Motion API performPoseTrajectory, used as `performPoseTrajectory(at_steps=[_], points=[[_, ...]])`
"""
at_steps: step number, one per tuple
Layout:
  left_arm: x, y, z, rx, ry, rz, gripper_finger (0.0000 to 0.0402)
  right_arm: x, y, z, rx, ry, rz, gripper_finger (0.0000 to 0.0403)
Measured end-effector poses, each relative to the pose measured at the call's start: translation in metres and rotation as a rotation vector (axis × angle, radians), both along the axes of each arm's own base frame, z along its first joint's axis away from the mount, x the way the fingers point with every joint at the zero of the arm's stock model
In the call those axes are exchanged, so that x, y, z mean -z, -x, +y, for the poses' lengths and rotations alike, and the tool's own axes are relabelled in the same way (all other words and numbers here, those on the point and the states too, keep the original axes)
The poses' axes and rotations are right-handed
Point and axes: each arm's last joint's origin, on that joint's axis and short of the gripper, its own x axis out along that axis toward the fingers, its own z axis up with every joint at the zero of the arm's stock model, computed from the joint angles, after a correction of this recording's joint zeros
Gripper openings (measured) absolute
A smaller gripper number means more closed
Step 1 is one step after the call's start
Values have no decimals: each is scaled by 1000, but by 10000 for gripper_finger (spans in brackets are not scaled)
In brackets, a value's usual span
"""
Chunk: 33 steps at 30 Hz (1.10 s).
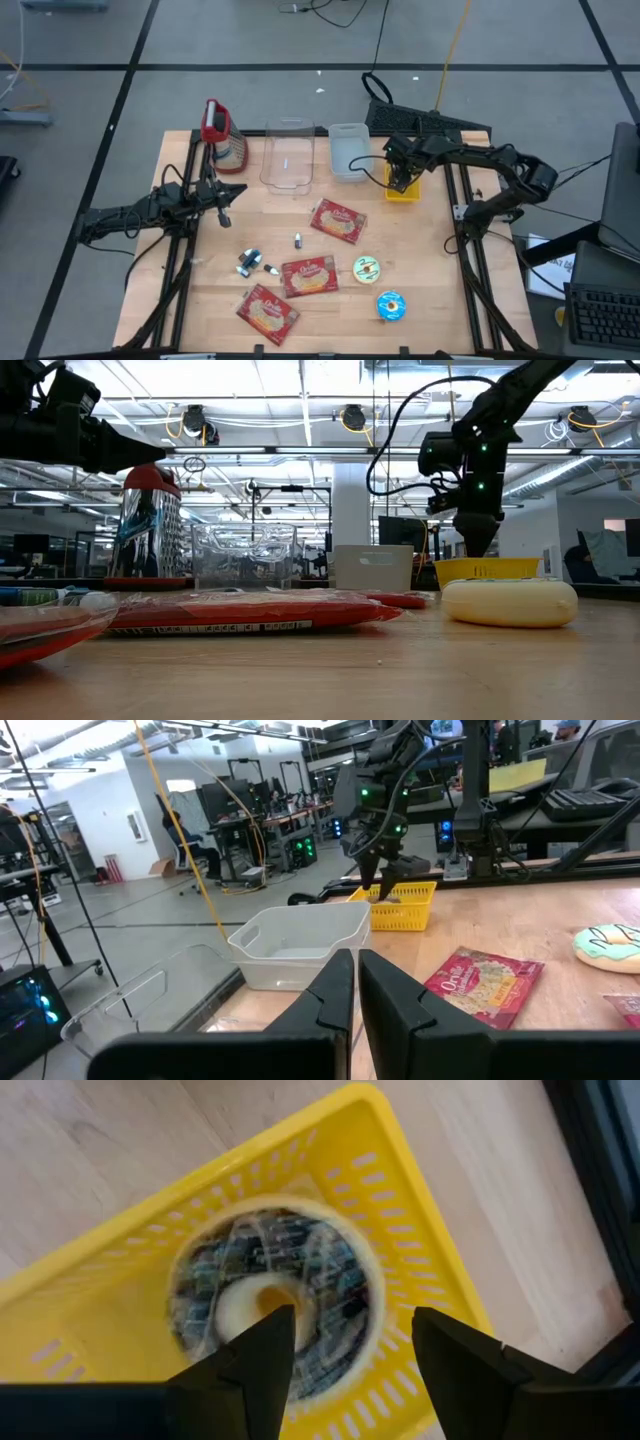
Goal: Pick & Place Food Item
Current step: Put the black donut into the yellow bin, then put the light blue donut into the yellow bin
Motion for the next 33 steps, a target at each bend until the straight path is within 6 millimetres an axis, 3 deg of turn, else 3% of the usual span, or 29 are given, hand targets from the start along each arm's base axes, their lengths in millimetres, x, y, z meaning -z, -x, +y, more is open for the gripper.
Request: performPoseTrajectory(at_steps=[10,17,26,33], points=[[0,0,0,0,0,0,24,-21,9,7,7,37,-66,203],[0,0,0,0,0,0,24,-44,13,21,-26,-18,-249,197],[0,0,0,0,0,0,24,-65,4,57,-122,-118,-461,192],[0,0,0,0,0,0,24,-70,-19,104,-283,-170,-546,191]])
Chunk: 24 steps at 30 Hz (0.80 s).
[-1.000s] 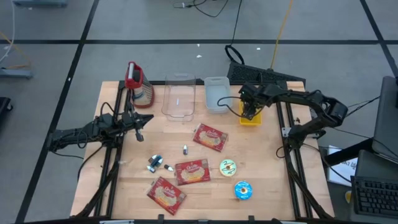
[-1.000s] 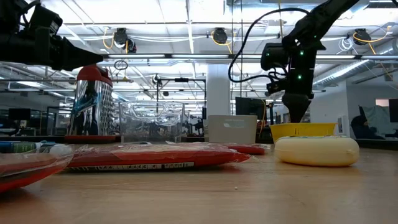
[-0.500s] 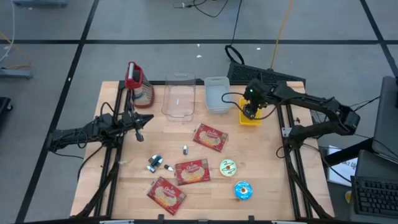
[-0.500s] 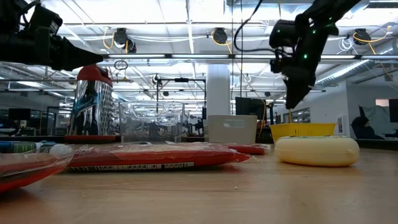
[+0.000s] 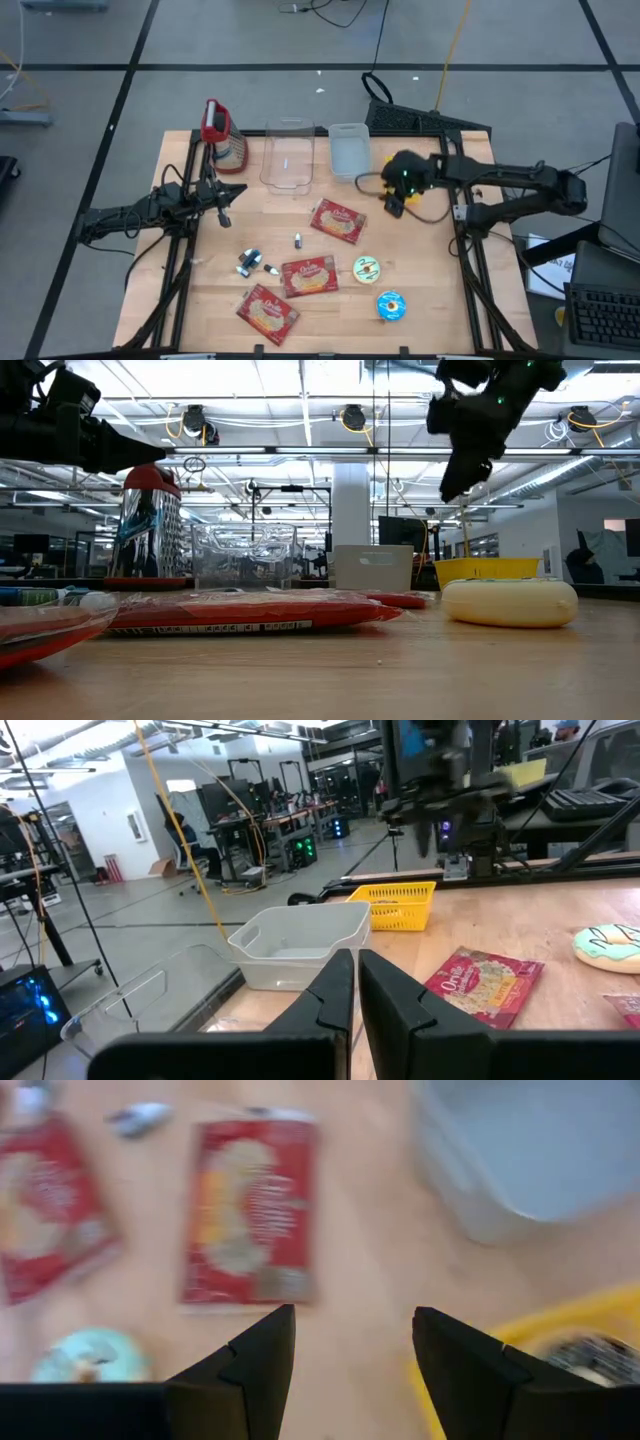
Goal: Pick & Place Food Item
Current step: Put the light blue donut into the yellow bin
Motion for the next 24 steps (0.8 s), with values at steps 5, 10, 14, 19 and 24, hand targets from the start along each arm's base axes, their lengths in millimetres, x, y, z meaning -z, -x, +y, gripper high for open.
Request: performPoseTrajectory(at_steps=[5,10,14,19,24], points=[[0,0,0,0,0,0,24,-7,-14,42,-162,-10,-110,191],[0,0,0,0,0,0,24,-7,-22,86,-222,-1,-173,188],[0,0,0,0,0,0,24,13,-30,120,-295,-10,-108,187],[0,0,0,0,0,0,24,44,-46,140,-334,4,75,187],[0,0,0,0,0,0,24,69,-58,143,-355,41,183,187]])
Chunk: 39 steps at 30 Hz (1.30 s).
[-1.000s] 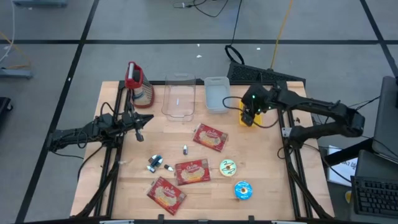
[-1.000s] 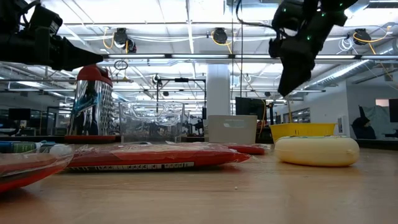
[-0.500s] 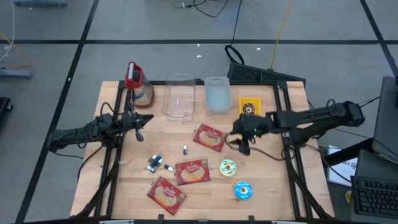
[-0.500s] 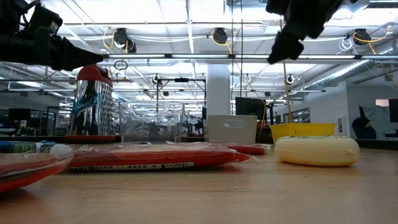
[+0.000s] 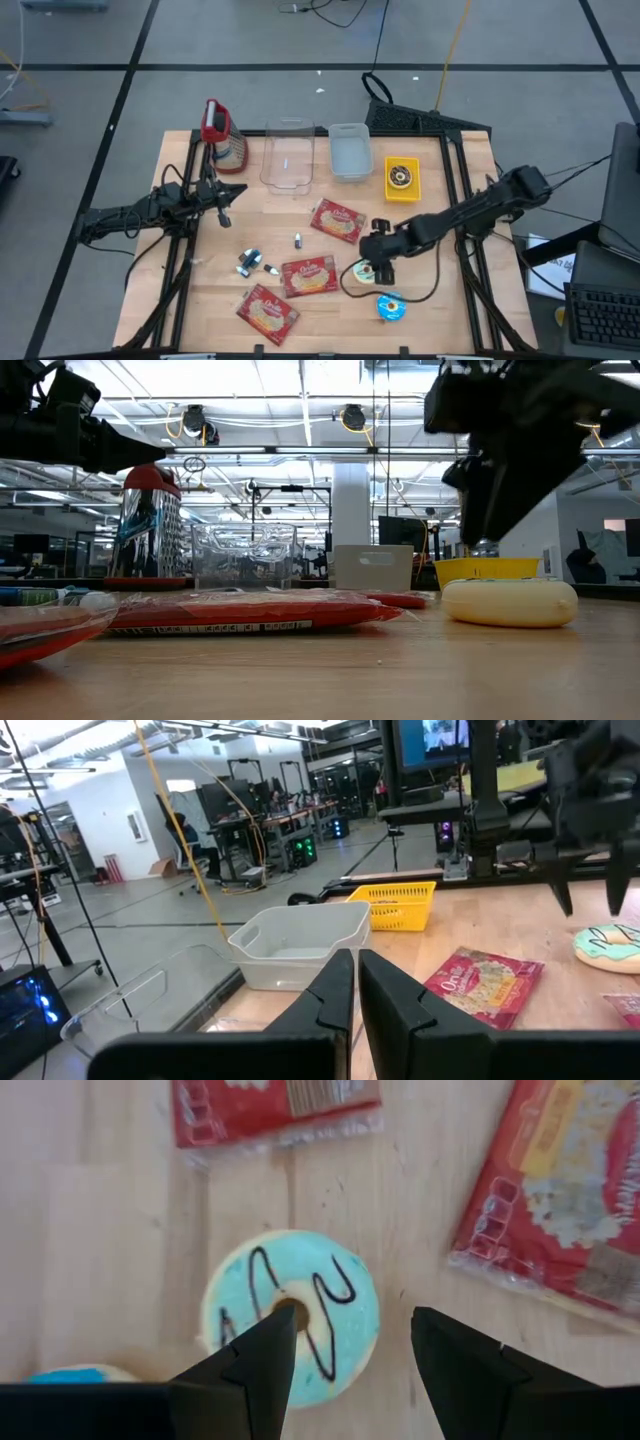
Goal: Pick & Place Food Item
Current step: Put the light blue donut into the yellow bin
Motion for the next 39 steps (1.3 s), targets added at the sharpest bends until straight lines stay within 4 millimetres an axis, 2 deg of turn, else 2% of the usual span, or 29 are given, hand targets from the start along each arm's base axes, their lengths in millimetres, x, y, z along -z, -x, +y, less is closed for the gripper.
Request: performPoseTrajectory(at_steps=[16,27,32,39], points=[[0,0,0,-1,0,0,24,37,-11,5,-60,5,120,187],[0,0,0,0,0,0,24,42,-12,5,-75,19,130,184],[0,0,0,0,0,0,24,42,-12,5,-77,20,130,159],[0,0,0,0,0,0,24,42,-12,5,-91,23,129,99]])
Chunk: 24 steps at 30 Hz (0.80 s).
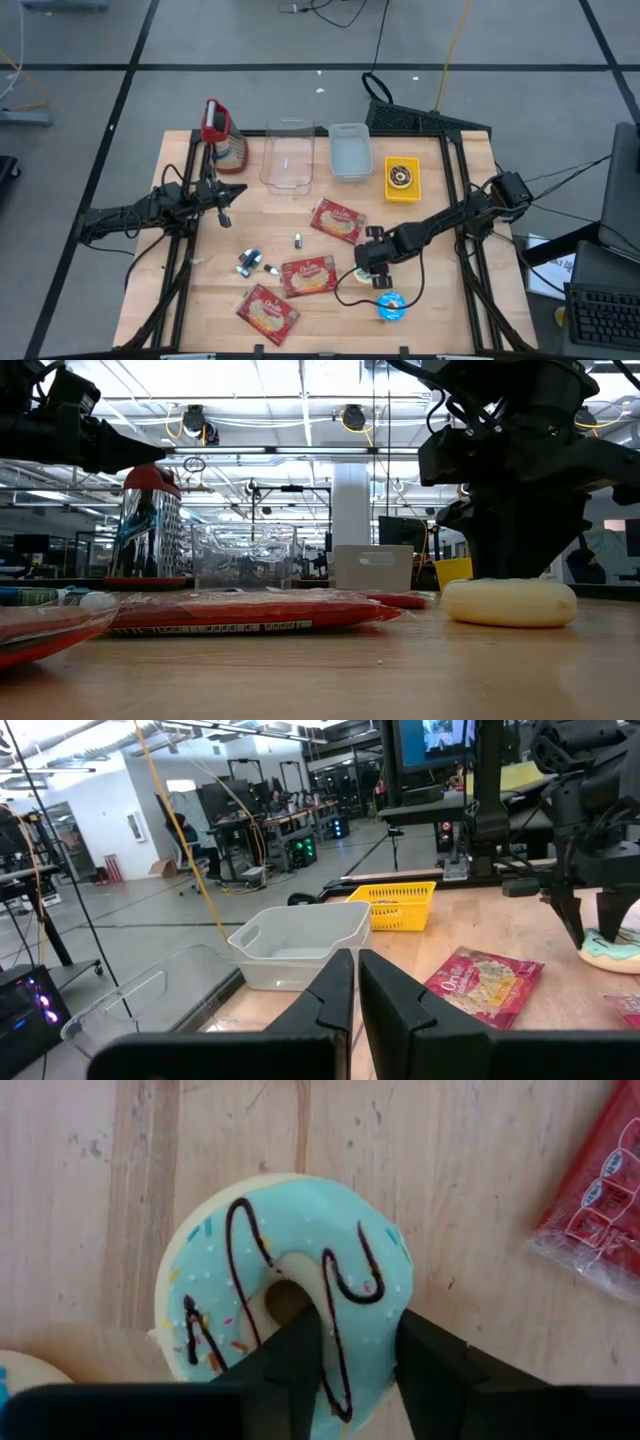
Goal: Pick & Place Food Item
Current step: Put the light blue donut into the yellow bin
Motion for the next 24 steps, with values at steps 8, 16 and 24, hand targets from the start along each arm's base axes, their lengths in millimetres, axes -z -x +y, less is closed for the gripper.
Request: performPoseTrajectory(at_steps=[8,16,24], points=[[0,0,0,0,0,0,24,-26,8,-9,19,-15,-49,45],[0,0,0,0,0,0,24,-71,25,-26,61,-52,-174,34],[0,0,0,0,0,0,24,-106,43,-46,117,-79,-289,32]])
